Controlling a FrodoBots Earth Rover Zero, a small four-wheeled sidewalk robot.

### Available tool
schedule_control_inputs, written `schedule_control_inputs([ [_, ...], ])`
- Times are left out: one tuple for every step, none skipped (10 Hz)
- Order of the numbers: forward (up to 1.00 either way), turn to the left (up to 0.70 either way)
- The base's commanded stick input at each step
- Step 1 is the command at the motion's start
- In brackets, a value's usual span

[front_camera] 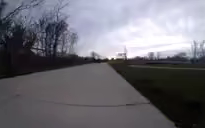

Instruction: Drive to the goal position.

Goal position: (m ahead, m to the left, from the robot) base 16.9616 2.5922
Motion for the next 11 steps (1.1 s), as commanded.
schedule_control_inputs([
  [1.00, 0.00],
  [1.00, 0.00],
  [1.00, 0.00],
  [1.00, 0.00],
  [1.00, 0.00],
  [1.00, 0.00],
  [1.00, 0.00],
  [1.00, 0.00],
  [1.00, 0.00],
  [1.00, 0.00],
  [1.00, 0.00],
])
